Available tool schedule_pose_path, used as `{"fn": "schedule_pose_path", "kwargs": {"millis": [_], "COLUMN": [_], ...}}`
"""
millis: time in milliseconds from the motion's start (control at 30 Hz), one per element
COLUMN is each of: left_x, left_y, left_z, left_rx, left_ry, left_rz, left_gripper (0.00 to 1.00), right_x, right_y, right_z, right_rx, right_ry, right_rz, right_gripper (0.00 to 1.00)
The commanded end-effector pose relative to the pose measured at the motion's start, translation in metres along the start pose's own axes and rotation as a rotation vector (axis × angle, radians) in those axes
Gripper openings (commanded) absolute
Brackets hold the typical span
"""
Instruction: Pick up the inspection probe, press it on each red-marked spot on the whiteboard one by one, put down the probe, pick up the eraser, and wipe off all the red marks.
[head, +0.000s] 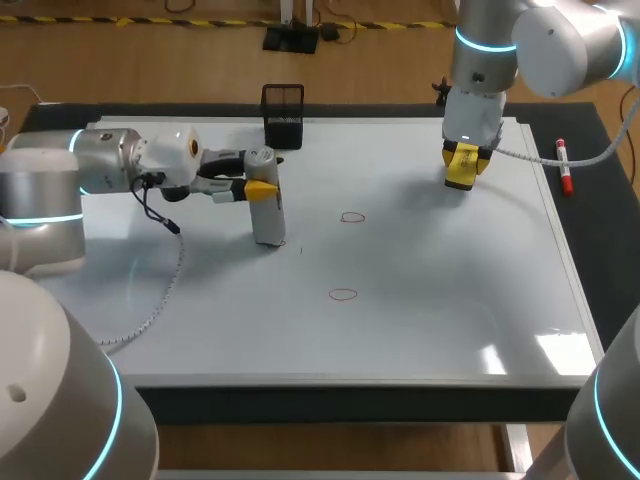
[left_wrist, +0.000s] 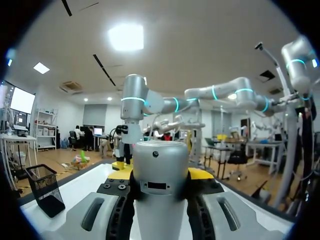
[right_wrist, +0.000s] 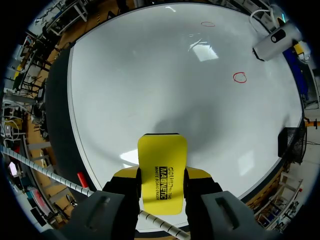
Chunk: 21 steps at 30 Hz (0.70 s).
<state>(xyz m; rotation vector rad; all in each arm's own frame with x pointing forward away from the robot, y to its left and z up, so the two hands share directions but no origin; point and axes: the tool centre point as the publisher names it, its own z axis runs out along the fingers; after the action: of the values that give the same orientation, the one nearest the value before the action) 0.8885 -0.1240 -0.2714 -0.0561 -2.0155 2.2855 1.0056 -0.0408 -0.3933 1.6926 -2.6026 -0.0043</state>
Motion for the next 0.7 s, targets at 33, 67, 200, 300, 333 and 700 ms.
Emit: {"fn": "schedule_pose_path", "kwargs": {"millis": [33,67,200,300,333,700], "left_x": [-0.0024,-0.0024,-0.002,-0.0016,-0.0014,-0.0004], "left_y": [0.0001,0.0004,0.0015,0.0019,0.0018,0.0013], "left_z": [0.0009,0.0011,0.0016,0.0019,0.002,0.0026], "left_rx": [-0.003,-0.006,-0.015,-0.019,-0.019,-0.022], "left_ry": [0.007,0.008,0.01,0.011,0.011,0.008], "left_rz": [-0.001,-0.001,-0.002,-0.001,0.0,0.003], "left_gripper": [0.0,0.0,0.0,0.0,0.0,0.0], "right_x": [0.0007,0.0007,0.0007,0.0007,0.0007,0.0007], "right_y": [-0.0004,-0.0004,-0.0004,-0.0004,-0.0004,-0.0004], "right_z": [-0.001,-0.001,-0.001,-0.001,-0.001,-0.001], "right_rx": [0.002,0.002,0.002,0.002,0.002,0.002], "right_ry": [0.002,0.002,0.002,0.002,0.002,0.002], "right_rz": [-0.002,-0.002,-0.002,-0.002,-0.002,-0.002], "right_gripper": [0.0,0.0,0.0,0.0,0.0,0.0]}}
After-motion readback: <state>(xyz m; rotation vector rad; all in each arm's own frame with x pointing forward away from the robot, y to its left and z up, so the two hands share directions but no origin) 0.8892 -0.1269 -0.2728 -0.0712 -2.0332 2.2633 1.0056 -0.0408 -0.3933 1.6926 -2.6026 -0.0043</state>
